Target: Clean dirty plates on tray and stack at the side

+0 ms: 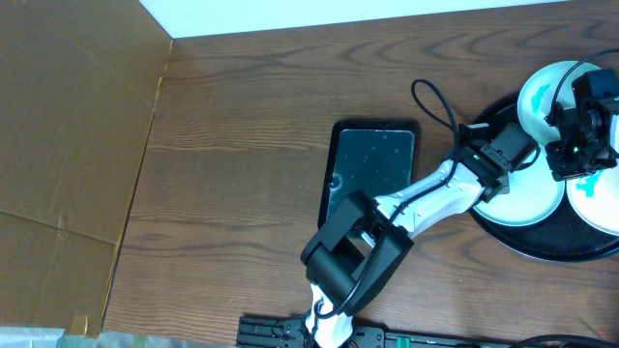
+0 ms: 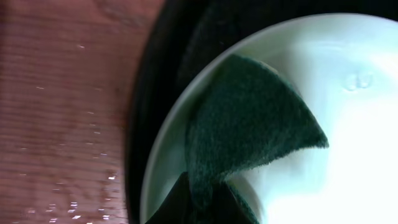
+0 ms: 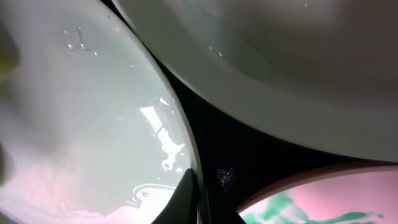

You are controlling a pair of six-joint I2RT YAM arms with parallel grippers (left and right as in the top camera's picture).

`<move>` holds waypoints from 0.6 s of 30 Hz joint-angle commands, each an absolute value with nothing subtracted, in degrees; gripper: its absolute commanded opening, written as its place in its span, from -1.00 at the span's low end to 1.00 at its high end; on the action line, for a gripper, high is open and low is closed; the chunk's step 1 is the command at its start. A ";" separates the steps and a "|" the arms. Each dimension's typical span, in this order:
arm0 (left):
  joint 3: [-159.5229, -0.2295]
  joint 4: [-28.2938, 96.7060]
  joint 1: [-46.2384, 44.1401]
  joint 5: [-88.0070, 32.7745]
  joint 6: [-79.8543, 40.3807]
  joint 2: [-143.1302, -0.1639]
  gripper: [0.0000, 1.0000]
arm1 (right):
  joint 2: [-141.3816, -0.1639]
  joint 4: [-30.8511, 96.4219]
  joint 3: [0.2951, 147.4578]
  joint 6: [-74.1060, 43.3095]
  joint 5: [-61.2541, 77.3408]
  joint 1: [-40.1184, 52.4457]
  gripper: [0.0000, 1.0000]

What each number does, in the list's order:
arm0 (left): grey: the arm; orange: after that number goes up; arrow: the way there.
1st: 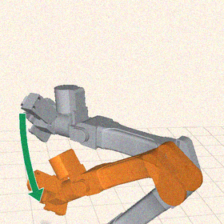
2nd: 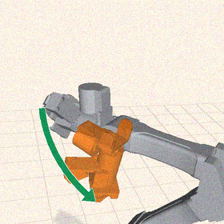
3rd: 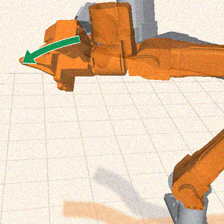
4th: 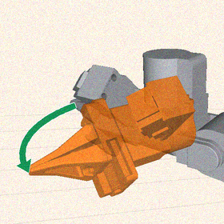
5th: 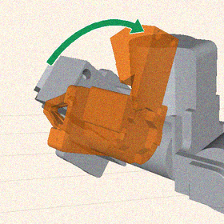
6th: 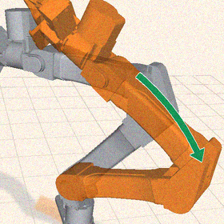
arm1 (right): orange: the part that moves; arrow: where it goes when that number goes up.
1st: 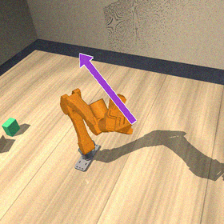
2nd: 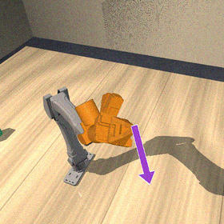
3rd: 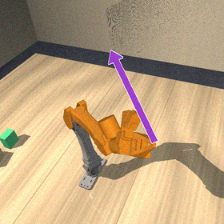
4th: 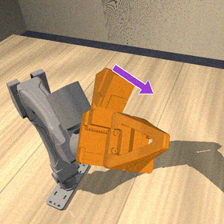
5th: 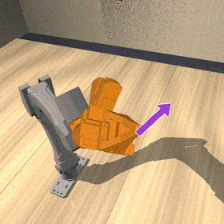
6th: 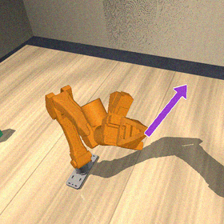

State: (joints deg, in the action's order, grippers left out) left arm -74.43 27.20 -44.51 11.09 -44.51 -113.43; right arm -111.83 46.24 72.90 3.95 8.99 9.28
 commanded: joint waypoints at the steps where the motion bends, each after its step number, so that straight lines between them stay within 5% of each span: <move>1: -72.77 27.92 -42.72 18.04 -43.11 -110.69 -0.86 | -110.96 46.46 72.40 3.88 7.99 9.19 -0.97; 18: -72.77 37.32 -35.79 16.19 -38.15 -88.49 -0.86 | -105.62 49.30 76.27 3.81 5.74 14.00 -0.98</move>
